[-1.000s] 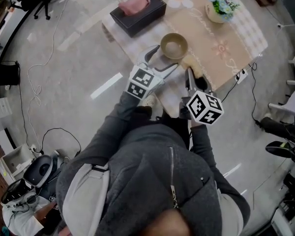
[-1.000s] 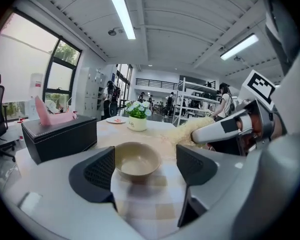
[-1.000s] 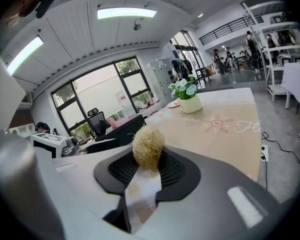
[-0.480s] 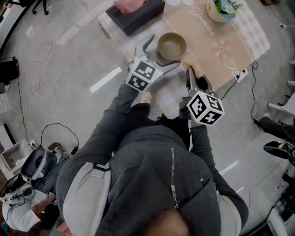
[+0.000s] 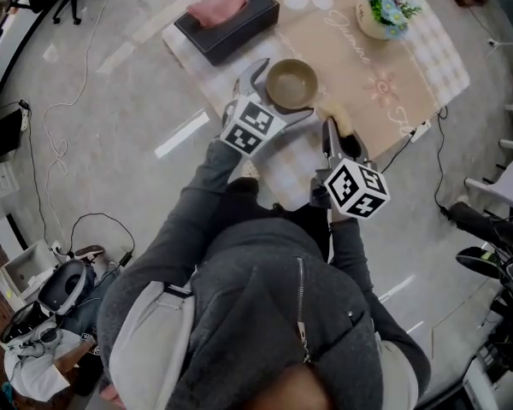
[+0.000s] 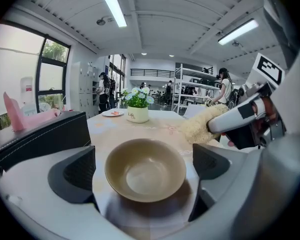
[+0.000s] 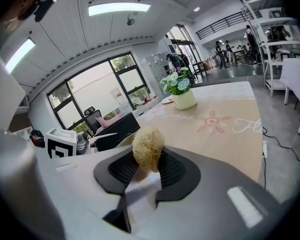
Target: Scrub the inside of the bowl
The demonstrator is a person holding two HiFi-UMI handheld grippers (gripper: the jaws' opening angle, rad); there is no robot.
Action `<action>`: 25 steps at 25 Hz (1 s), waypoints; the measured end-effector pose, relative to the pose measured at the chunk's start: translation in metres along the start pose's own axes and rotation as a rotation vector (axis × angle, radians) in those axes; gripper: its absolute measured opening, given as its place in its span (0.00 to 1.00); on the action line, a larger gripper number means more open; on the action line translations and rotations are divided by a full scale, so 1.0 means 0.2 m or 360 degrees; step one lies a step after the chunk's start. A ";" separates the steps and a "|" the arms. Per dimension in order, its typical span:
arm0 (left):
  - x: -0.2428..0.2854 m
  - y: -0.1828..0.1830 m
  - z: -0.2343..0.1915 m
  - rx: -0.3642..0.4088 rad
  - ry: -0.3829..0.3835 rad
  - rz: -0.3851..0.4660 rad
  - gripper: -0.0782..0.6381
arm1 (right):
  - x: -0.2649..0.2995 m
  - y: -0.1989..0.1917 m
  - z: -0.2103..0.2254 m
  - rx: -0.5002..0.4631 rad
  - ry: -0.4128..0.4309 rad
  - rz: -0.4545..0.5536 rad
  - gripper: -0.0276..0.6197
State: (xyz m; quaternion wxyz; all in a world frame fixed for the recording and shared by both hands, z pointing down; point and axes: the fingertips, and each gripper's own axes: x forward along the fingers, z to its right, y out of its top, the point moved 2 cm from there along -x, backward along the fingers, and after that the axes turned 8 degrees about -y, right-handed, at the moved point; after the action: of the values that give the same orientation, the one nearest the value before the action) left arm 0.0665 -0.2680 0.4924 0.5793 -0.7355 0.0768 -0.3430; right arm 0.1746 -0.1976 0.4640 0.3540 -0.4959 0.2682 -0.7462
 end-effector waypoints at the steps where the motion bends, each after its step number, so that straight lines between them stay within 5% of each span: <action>1: 0.01 -0.01 0.00 -0.0002 0.0000 -0.0011 0.94 | 0.01 0.00 0.00 0.0003 0.0002 -0.0002 0.21; 20: 0.12 -0.09 -0.01 0.0042 0.0022 -0.0053 0.94 | 0.06 0.04 0.06 -0.0023 0.0013 -0.0034 0.21; 25: 0.12 -0.09 -0.01 0.0047 0.0021 -0.0018 0.94 | 0.07 0.08 0.03 -0.0177 0.0082 -0.0058 0.21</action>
State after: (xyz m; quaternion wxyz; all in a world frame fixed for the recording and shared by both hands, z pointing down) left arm 0.0778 -0.2762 0.5186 0.5876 -0.7250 0.0715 -0.3522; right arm 0.1795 -0.2189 0.4624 0.3052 -0.5003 0.3091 -0.7490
